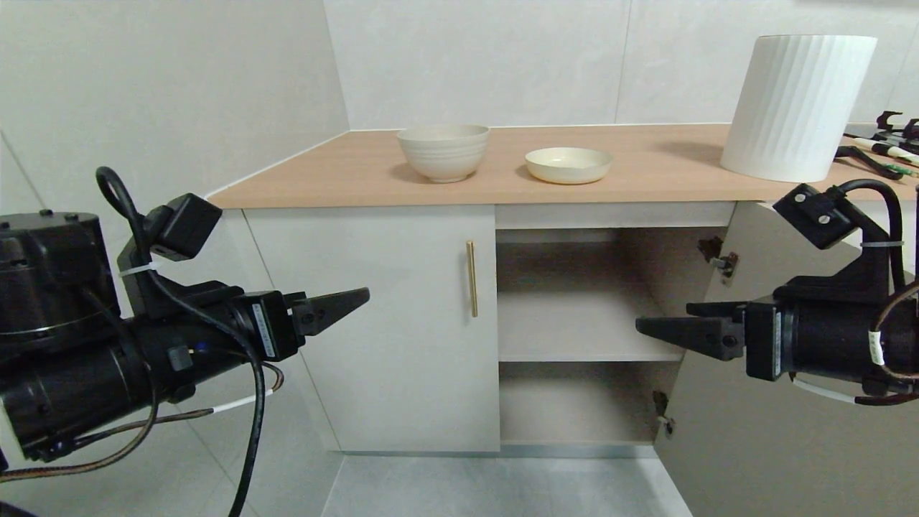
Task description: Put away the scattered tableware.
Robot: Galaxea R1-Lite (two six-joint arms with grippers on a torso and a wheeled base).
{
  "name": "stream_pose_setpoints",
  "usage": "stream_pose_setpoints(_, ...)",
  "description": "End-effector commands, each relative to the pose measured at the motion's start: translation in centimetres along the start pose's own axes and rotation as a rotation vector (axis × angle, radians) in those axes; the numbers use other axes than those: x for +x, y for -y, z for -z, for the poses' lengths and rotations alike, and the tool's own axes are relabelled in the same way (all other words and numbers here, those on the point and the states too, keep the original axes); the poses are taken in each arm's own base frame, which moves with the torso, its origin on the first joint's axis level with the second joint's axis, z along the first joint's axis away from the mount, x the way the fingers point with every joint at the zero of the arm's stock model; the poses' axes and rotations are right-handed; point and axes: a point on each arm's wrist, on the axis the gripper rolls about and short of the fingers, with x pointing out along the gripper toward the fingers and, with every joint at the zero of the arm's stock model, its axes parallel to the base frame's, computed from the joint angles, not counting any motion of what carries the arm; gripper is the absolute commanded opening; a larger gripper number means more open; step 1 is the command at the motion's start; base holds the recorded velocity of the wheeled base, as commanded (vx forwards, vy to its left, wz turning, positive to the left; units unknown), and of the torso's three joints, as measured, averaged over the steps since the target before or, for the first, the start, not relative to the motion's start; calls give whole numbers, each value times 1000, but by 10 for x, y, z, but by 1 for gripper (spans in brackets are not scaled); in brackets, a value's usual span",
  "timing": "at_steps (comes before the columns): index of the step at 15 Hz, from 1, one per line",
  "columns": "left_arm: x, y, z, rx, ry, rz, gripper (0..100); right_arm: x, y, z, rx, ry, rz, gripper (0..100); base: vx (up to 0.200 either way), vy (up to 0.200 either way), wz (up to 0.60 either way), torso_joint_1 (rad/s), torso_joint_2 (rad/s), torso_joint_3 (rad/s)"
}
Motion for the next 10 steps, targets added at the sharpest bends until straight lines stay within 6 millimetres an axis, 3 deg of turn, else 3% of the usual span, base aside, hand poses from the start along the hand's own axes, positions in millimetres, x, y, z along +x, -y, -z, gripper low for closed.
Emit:
stream_pose_setpoints(1,0,-1,0,2,0,-4,100,-4,-3,0,-2,-4,-8,100,200,0,0,2,-2,2)
stream_pose_setpoints(5,1,-2,0,2,0,-10,100,-17,-8,0,-7,-3,-99,100,200,0,0,5,0,-1)
stream_pose_setpoints(10,0,-2,-1,2,5,-10,100,-19,-9,1,-6,-10,-105,100,200,0,0,4,3,3)
